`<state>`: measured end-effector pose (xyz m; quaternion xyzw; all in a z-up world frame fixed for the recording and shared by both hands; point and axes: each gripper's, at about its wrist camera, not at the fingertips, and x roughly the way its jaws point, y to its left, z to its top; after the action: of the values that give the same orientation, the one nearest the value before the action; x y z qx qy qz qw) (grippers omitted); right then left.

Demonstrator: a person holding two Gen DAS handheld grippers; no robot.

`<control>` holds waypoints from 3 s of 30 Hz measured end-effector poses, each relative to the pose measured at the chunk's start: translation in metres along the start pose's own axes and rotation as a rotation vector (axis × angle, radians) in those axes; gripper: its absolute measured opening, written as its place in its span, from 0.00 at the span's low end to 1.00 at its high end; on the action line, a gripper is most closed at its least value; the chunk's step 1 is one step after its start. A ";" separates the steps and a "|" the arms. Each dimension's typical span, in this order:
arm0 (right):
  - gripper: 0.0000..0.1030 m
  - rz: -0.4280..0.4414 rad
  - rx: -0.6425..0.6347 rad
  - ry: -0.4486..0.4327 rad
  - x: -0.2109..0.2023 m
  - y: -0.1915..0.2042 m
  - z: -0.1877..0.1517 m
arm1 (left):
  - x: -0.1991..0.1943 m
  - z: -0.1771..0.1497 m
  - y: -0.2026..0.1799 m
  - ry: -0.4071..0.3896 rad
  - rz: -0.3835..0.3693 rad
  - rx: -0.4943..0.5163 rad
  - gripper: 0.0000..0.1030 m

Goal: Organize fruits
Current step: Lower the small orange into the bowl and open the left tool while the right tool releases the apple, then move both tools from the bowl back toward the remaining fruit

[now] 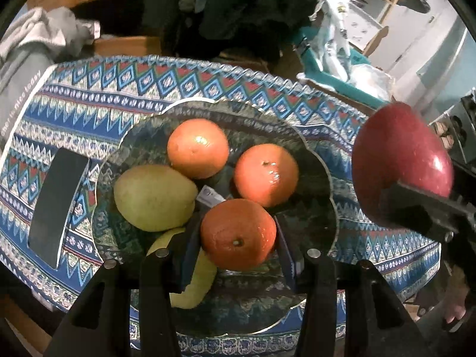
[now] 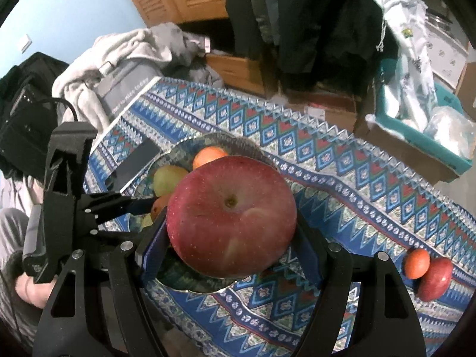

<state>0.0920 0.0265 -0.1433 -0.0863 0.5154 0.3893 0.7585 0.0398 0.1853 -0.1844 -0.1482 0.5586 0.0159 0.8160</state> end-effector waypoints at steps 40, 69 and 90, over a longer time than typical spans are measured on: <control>0.75 -0.006 -0.087 0.215 0.084 0.029 -0.037 | -0.028 -0.024 0.043 0.033 0.055 -0.062 0.52; 0.75 -0.173 -0.068 -0.031 -0.040 0.007 -0.014 | -0.080 -0.011 -0.018 -0.114 -0.017 0.051 0.67; 0.75 -0.266 0.015 -0.132 -0.115 -0.043 -0.035 | -0.089 -0.004 -0.083 -0.158 -0.069 0.155 0.76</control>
<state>0.0770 -0.0795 -0.0732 -0.1221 0.4513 0.2864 0.8363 0.0188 0.1170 -0.0857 -0.1020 0.4868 -0.0438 0.8665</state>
